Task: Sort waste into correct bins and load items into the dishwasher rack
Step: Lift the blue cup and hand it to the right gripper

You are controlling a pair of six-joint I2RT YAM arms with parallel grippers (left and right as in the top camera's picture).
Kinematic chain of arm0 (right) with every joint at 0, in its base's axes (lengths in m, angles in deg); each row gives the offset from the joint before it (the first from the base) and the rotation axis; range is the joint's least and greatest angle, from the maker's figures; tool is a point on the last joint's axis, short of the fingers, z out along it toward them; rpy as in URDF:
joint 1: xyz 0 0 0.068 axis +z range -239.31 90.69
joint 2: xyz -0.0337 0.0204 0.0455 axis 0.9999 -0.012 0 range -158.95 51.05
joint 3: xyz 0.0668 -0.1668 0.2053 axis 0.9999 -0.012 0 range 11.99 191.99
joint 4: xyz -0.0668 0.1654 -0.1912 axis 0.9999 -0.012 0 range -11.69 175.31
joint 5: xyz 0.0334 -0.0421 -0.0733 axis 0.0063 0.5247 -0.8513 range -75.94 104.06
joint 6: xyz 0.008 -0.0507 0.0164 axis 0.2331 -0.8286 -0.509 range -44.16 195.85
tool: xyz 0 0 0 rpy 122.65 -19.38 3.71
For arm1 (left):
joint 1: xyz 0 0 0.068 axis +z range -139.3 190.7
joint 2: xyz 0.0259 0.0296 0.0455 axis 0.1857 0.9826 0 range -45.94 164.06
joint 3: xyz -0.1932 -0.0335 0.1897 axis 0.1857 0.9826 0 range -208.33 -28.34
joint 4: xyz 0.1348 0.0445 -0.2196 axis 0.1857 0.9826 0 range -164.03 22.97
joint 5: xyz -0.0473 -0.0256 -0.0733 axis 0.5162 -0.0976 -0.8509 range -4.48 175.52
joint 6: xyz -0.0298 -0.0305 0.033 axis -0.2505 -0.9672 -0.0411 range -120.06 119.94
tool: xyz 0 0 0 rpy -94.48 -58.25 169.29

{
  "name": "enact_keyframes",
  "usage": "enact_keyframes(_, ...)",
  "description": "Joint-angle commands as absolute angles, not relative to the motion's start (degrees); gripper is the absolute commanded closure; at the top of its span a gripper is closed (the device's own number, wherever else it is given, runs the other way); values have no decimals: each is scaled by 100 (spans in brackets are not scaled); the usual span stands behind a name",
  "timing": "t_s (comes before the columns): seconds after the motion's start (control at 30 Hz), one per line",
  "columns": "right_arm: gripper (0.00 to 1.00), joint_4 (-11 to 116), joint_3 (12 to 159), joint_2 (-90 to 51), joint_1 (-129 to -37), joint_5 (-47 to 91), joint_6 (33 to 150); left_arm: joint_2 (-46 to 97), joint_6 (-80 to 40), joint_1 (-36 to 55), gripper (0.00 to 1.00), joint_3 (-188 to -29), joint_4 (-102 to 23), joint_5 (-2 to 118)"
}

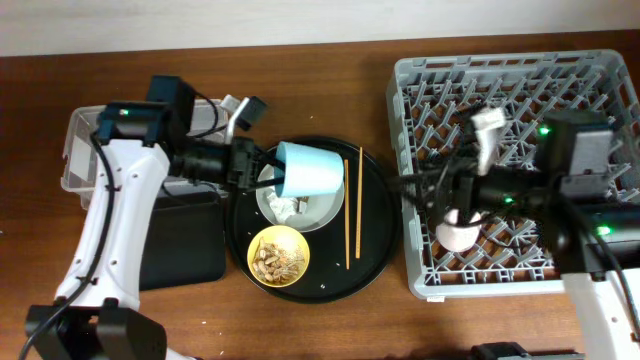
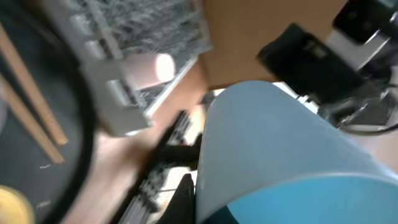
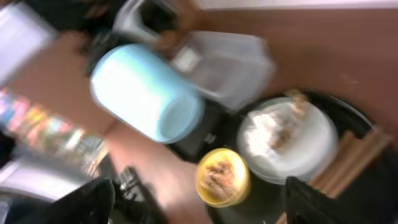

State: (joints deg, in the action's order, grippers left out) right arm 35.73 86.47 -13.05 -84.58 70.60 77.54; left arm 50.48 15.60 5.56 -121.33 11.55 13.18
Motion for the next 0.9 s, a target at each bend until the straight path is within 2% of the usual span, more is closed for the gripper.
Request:
enact_keyframes(0.0,13,4163,8732,-1547,-7523,7722,7675,5046,2023,376,100,-12159,1441,422)
enact_keyframes(0.17,14,5109,8732,-1993,-6753,7739,7972,5046,2021,169,100,-12159,1480,400)
enact_keyframes(0.2,17,5114,8732,-2039,-6747,7722,7972,5046,2021,169,100,-12159,1480,359)
enact_keyframes(0.27,16,5107,8732,-2078,-6806,7291,7977,5046,2023,171,100,-12159,1528,193)
enact_keyframes(0.37,17,5004,8732,-1993,-7271,7411,8125,5046,2026,189,100,-12159,1653,394)
enact_keyframes(0.47,13,5085,8732,-1958,-7743,8375,7900,5046,2041,186,100,-12159,1675,302)
enact_keyframes(0.6,11,5096,8732,-1967,-7652,8417,7900,5046,2045,186,100,-12159,1668,-24)
enact_keyframes(0.7,9,5094,8732,-2004,-7236,8406,7623,5046,2043,186,100,-12161,1625,-85)
enact_keyframes(0.87,13,5249,8732,-2111,-7061,8170,7671,5046,2043,180,100,-12161,1609,-63)
